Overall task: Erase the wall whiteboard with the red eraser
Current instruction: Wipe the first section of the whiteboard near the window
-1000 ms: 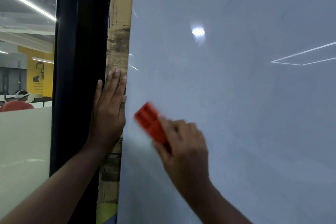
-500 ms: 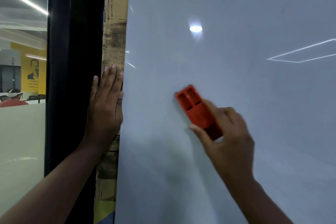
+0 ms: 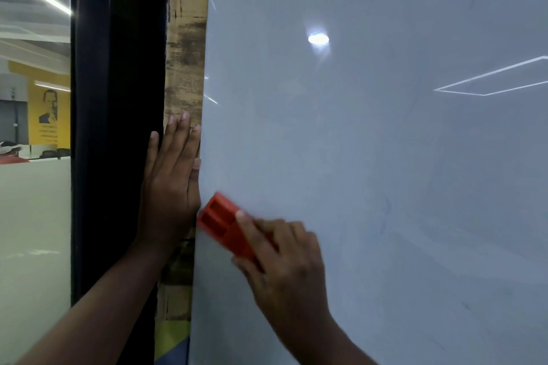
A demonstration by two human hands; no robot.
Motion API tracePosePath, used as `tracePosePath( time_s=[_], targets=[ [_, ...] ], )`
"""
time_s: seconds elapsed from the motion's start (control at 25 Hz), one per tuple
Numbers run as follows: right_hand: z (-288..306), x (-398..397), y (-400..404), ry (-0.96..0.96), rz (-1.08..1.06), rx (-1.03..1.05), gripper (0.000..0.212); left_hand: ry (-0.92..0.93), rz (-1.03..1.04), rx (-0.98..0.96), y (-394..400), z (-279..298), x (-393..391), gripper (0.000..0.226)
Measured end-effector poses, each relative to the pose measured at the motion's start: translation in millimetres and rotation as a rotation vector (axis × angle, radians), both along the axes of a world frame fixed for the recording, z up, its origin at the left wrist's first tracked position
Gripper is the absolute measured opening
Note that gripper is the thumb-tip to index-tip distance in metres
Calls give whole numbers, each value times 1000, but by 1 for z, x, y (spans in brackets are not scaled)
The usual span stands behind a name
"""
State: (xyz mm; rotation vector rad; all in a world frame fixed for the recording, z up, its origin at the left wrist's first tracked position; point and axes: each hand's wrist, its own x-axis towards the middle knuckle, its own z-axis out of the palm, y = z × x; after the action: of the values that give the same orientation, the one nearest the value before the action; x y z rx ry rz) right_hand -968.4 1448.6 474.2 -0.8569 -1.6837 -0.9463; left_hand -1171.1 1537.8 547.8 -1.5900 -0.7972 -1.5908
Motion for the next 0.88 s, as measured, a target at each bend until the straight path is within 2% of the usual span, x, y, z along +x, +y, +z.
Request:
tracePosePath(
  time_s=[0.08,0.2,0.4,0.52,0.64,0.76,0.88],
  targets=[
    [-19,1,-1,-65,-3,-37,60,4,-2,-6,-1,-5,-1,47],
    [-8,19,-7,-70,21,-59,62,4,18,5,-2,-18,1,47],
    [41,83,-22,265,-32,-22,56,-1,5,10,-2,-22,1,46],
    [26,103,-33,410,-76,-55,62,-21,-10,1,-3,-34,3,46],
    [-2,93,-30,476,-59,-43,59,-12,-14,-16,-4,-50,3,46],
    [0,67,-23,462,4,-44,58,-5,1,-19,-4,-53,2,47],
    [-15,33,-14,285,48,-71,56,-6,4,-28,-4,-51,2,47]
  ],
)
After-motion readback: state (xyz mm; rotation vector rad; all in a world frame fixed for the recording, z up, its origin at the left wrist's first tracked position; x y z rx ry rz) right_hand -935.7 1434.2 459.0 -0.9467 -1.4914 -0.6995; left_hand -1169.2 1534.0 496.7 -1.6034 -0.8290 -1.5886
